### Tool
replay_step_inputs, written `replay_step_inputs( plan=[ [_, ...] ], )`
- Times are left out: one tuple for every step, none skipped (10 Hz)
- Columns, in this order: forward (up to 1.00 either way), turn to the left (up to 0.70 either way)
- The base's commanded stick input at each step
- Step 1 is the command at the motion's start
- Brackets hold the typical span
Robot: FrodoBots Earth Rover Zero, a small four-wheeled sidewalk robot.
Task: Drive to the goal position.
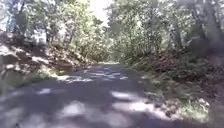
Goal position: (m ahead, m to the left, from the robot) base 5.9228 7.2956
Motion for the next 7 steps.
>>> replay_step_inputs(
  plan=[
    [0.45,0.0],
    [0.45,0.0],
    [0.45,0.0],
    [0.45,0.0],
    [0.45,0.0],
    [0.45,0.0],
    [0.45,0.0]
  ],
)
